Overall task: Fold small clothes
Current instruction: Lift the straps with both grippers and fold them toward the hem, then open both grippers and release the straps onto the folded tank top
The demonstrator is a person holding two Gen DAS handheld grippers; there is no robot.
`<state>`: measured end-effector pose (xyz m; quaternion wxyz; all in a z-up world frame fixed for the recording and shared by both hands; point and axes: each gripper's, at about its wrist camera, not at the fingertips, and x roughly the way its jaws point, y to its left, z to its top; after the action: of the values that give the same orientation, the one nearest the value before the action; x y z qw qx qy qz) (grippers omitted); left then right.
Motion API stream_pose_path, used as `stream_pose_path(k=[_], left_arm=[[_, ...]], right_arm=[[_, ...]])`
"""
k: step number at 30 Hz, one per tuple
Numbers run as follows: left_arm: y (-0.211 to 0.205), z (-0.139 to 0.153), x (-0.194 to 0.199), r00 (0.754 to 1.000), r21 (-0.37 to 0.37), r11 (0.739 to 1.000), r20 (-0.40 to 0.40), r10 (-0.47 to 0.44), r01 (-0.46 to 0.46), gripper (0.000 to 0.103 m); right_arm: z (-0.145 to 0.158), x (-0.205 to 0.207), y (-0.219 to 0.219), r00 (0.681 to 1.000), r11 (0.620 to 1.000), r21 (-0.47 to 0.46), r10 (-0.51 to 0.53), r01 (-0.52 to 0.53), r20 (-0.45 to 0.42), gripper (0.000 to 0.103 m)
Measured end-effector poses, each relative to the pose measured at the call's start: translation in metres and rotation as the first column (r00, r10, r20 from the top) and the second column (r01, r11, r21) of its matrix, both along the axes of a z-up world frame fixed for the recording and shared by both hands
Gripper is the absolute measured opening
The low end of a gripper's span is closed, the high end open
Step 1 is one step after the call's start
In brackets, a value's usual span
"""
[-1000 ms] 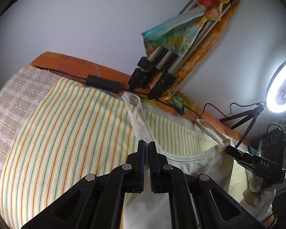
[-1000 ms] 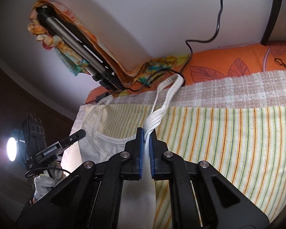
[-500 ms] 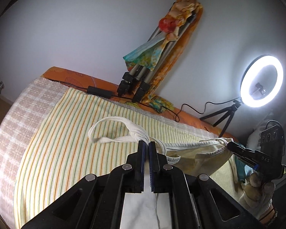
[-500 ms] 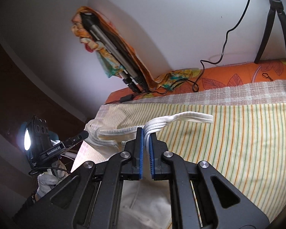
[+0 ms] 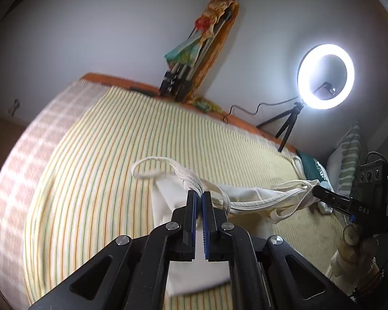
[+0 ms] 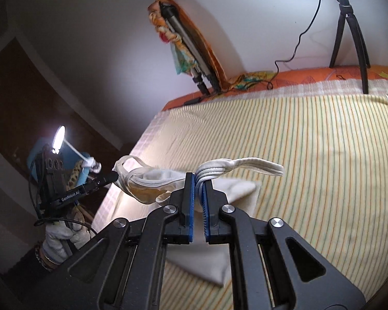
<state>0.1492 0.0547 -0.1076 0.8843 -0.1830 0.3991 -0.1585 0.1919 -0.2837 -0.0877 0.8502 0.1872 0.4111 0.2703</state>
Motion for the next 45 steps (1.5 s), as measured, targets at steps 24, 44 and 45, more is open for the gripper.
stream_pose_path(k=[24, 44, 45], left_arm=[[-0.019, 0.007, -0.054, 0.995, 0.125, 0.987, -0.029, -0.095, 0.098, 0.025], [-0.026, -0.057, -0.048, 0.944, 0.121, 0.971, -0.285, -0.164, 0.205, 0.022], [-0.026, -0.058, -0.056, 0.944, 0.13, 0.968, -0.282, -0.172, 0.216, 0.022]], right_arm=[[-0.013, -0.084, 0.015, 0.999, 0.989, -0.149, 0.018, -0.023, -0.036, 0.027], [-0.07, -0.051, 0.053, 0.975, 0.939, -0.3, 0.116, -0.17, -0.19, 0.027], [-0.07, -0.055, 0.051, 0.974, 0.935, -0.305, 0.125, -0.18, -0.19, 0.027]])
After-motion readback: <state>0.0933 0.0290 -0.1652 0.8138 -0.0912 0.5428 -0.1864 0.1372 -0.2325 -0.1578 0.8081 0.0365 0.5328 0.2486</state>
